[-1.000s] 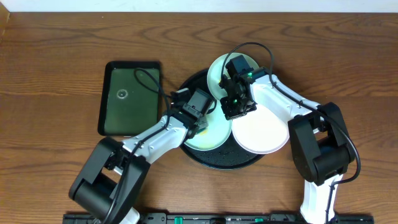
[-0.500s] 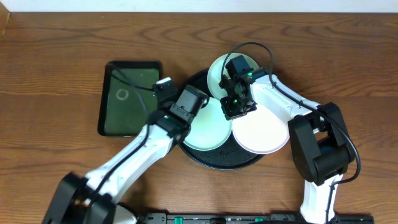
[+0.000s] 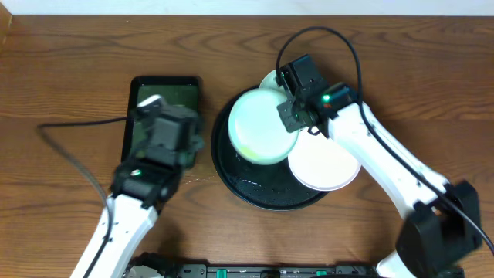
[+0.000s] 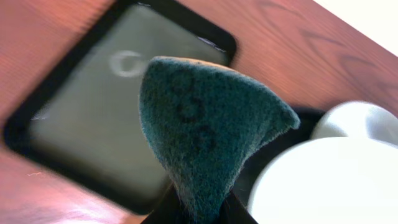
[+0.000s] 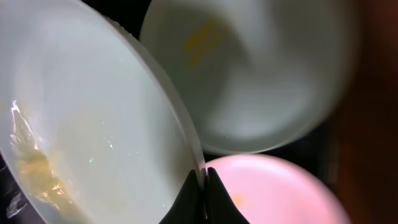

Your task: Clean dirty plates on tray and stack at the side

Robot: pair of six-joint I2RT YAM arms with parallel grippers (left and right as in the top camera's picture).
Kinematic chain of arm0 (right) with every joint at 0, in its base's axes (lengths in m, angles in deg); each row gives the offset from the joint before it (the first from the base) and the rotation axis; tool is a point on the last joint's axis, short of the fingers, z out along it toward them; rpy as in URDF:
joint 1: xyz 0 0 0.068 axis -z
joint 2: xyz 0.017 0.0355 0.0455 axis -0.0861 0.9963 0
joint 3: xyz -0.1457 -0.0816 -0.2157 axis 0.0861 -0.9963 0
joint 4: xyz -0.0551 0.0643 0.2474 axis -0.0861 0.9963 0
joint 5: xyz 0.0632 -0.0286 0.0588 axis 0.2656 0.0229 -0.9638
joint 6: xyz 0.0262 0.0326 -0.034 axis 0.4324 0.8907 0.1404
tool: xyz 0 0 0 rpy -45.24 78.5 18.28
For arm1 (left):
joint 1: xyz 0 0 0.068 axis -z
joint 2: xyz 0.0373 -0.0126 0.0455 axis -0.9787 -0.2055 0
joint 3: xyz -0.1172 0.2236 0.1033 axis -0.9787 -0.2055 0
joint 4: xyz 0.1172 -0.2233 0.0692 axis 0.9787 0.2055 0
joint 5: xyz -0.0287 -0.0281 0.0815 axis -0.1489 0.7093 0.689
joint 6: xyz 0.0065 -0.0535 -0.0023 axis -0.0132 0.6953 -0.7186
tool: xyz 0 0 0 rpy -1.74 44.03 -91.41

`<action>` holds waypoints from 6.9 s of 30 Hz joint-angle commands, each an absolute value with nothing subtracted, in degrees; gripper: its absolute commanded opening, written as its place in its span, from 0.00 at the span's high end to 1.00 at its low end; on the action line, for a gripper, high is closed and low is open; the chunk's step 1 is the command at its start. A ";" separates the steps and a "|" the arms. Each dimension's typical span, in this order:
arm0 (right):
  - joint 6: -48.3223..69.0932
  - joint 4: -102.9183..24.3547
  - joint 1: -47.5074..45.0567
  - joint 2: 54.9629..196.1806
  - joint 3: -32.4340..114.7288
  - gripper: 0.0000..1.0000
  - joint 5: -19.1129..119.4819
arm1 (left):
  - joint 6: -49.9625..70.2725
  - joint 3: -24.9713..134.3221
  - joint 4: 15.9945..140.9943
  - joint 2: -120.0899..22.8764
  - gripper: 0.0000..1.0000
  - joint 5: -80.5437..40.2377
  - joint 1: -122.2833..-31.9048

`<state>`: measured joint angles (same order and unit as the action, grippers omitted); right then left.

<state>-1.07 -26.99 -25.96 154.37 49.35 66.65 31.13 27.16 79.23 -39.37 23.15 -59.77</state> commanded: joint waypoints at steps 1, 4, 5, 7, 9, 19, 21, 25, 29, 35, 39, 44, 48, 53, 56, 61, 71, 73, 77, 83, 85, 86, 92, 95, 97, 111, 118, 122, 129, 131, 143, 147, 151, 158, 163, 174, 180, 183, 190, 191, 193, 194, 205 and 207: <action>-7.89 -28.78 -28.64 150.89 50.73 0.99 81.84 | 27.48 26.35 81.48 -37.38 0.92 19.15 -64.73; -12.02 -31.23 -30.79 148.97 50.73 0.99 88.93 | 26.56 26.35 84.10 -37.19 0.92 16.52 -69.98; -13.72 -32.12 -31.57 148.55 50.73 0.99 90.94 | 25.86 26.35 84.60 -37.19 0.92 15.58 -71.58; -16.89 -33.44 -33.02 148.20 50.73 0.99 94.00 | 23.11 26.35 85.04 -37.19 0.92 12.59 -75.07; -20.76 -34.86 -34.76 148.18 50.73 0.99 97.45 | 20.70 26.35 85.00 -37.21 0.92 9.48 -78.07; -37.18 -47.34 -43.57 148.18 50.73 0.99 109.62 | 16.02 26.35 86.09 -37.34 0.92 6.16 -86.00; -39.58 -49.63 -44.67 148.18 50.73 0.99 111.24 | 15.94 26.35 86.22 -37.43 0.92 6.21 -86.13; -42.60 -53.74 -45.82 148.18 50.73 0.99 114.83 | 15.94 26.35 86.48 -37.56 0.92 6.18 -86.11; -39.91 -52.21 -46.11 148.18 50.73 0.99 114.72 | 15.94 26.35 86.90 -37.56 0.92 6.21 -86.11; -34.38 -35.42 -43.81 150.78 50.71 0.99 93.60 | 15.94 26.35 87.93 -37.56 0.92 6.43 -86.11; -29.96 -36.52 -42.55 152.10 50.71 0.99 99.26 | 15.91 26.35 87.99 -37.56 0.92 6.40 -86.11; -20.63 -44.80 -38.83 150.43 50.73 0.99 99.29 | 15.91 26.35 88.84 -37.56 0.92 6.53 -86.11; -19.97 -41.94 -32.47 149.56 50.73 0.99 79.37 | 15.89 26.35 89.28 -37.56 0.92 6.60 -86.11; -15.60 -34.48 -19.27 150.63 50.73 0.99 55.14 | 15.91 26.35 89.08 -37.56 0.92 6.58 -86.11; -11.82 -33.70 -8.34 151.79 50.73 0.99 42.22 | 15.94 26.35 88.58 -37.56 0.92 6.58 -86.11; -7.56 -33.46 9.30 153.14 50.73 0.99 30.57 | 15.94 26.35 88.41 -37.56 0.92 6.58 -86.11; 0.81 -32.95 29.41 160.07 50.71 0.99 38.24 | 15.94 26.35 88.38 -37.56 0.92 6.58 -86.11; 3.04 -33.81 31.20 162.30 50.71 0.99 41.02 | 15.94 26.35 88.38 -37.56 0.92 6.58 -86.11; 5.03 -36.19 33.45 167.35 50.71 0.99 42.02 | 15.94 26.35 88.38 -37.56 0.93 6.58 -86.11; 5.03 -38.20 33.34 173.47 50.71 0.94 41.26 | 15.94 26.35 88.36 -37.56 0.92 6.58 -86.11; 5.07 -38.20 33.01 174.35 50.71 0.72 41.23 | 15.94 26.35 88.36 -37.56 0.92 6.58 -86.11; 5.10 -38.11 32.82 174.45 50.71 0.55 41.19 | 15.94 26.35 88.36 -37.56 0.92 6.58 -86.11; 5.25 -37.78 31.79 172.09 50.73 0.28 34.48 | 15.96 26.35 88.34 -37.56 0.92 6.58 -86.11; 5.23 -38.09 30.87 168.44 50.73 0.27 29.82 | 15.98 26.35 88.36 -37.56 0.92 6.56 -86.11; 5.23 -38.31 29.87 165.56 50.75 0.27 29.02 | 15.96 26.35 88.36 -37.56 0.92 6.56 -86.11; 2.23 -44.49 10.68 157.43 50.73 0.21 41.89 | 15.96 26.35 88.41 -37.58 0.92 6.56 -86.11; -9.81 -50.31 0.32 167.92 50.73 0.15 43.07 | 15.94 26.35 88.36 -37.58 0.92 6.58 -86.11; -8.43 -51.73 -3.05 173.03 50.73 0.26 47.53 | 15.94 26.35 88.38 -37.58 0.92 6.58 -86.11; -1.70 -50.02 -6.50 174.61 50.73 0.36 52.84 | 15.94 26.35 88.36 -37.65 0.91 6.58 -86.11; -0.28 -49.72 -7.20 174.59 50.73 0.43 52.84 | 15.94 26.35 88.30 -38.02 0.92 6.58 -86.11; 0.83 -45.50 -8.27 174.08 50.75 0.84 54.33 | 15.94 26.35 88.14 -44.77 0.92 6.56 -86.11; 0.94 -44.82 -8.27 172.20 50.75 0.92 55.59 | 15.96 26.35 87.95 -45.03 0.92 6.53 -86.11; 0.94 -44.36 -8.30 169.47 50.75 0.99 55.62 | 15.94 26.35 87.18 -44.99 0.92 6.53 -86.11; 2.17 -41.63 -8.49 164.49 50.75 0.99 52.01 | 15.89 26.35 85.61 -44.99 0.92 3.21 -86.11; 2.71 -37.19 -9.96 163.88 50.73 0.99 43.70 | 14.17 26.35 78.46 -45.10 0.92 -2.84 -86.11; 2.69 -31.60 -15.44 168.01 50.73 0.99 44.86 | 17.73 26.35 66.07 -54.98 0.92 -2.82 -86.11; 2.69 -32.80 -17.06 172.27 50.73 0.99 44.86 | 21.38 26.35 60.39 -64.94 0.92 -2.82 -86.11; 2.69 -32.82 -17.63 173.78 50.73 0.99 44.86 | 22.45 26.35 58.68 -68.09 0.92 -2.82 -86.11; 3.74 -32.91 -19.25 174.63 50.73 0.99 44.64 | 22.41 26.35 51.29 -74.67 0.91 -2.54 -86.11; 3.76 -33.02 -19.81 174.65 50.73 0.99 44.64 | 22.41 26.35 50.18 -76.00 0.91 -2.36 -86.11; 3.76 -33.02 -20.47 174.65 50.73 0.99 44.64 | 22.21 26.35 49.24 -77.43 0.91 -2.36 -86.11; 3.76 -33.02 -20.95 174.65 50.73 0.99 44.64 | 22.21 26.35 48.78 -78.28 0.86 -2.36 -86.11; 3.74 -33.04 -23.66 174.67 50.73 0.99 45.15 | 22.17 26.46 48.52 -77.01 0.59 -2.41 -86.15; 3.74 -33.02 -23.66 174.67 50.73 0.99 45.15 | 21.97 26.46 48.82 -75.39 0.59 -2.41 -86.15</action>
